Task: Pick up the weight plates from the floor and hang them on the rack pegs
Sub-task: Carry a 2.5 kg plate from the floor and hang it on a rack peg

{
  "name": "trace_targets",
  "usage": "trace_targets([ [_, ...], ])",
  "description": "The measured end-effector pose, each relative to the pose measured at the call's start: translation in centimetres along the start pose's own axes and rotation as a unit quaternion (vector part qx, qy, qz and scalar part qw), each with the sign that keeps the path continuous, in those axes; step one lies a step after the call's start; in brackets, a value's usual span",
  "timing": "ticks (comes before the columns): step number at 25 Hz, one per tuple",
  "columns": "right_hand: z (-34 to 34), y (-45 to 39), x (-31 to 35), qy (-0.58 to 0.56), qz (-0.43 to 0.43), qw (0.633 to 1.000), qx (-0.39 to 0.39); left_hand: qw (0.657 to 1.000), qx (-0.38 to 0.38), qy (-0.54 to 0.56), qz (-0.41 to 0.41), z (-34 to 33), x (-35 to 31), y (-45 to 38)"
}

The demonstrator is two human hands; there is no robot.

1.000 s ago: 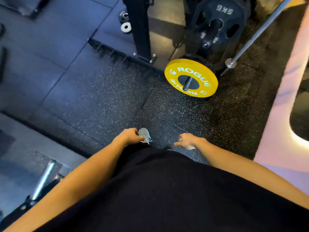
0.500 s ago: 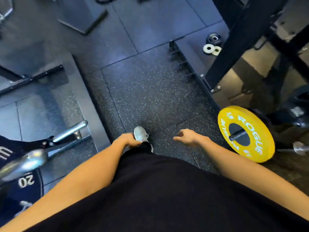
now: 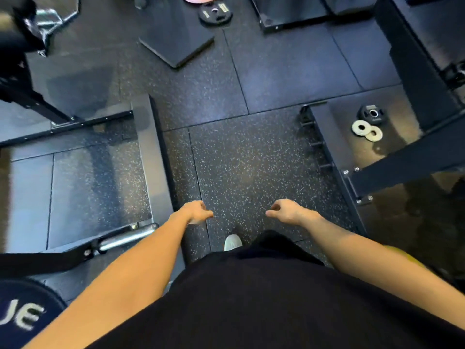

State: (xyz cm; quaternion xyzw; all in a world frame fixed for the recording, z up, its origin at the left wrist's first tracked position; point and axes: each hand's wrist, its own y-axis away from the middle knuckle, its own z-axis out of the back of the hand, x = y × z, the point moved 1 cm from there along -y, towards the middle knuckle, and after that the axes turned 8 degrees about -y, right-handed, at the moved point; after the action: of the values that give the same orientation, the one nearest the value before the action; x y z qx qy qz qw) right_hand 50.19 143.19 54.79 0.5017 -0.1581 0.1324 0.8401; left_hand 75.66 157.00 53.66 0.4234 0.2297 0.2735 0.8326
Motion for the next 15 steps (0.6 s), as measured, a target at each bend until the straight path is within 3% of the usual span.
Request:
trace_targets([
  [8, 9.3, -13.7, 7.8, 0.028, -0.012, 0.999, 0.028, 0.998, 0.018, 0.056, 0.007, 12.1, -0.2, -10.5],
  [15, 23.9, -26.2, 16.3, 0.031, -0.012, 0.999, 0.039, 0.998, -0.008, 0.061, 0.015, 28.7, -3.6, -20.9],
])
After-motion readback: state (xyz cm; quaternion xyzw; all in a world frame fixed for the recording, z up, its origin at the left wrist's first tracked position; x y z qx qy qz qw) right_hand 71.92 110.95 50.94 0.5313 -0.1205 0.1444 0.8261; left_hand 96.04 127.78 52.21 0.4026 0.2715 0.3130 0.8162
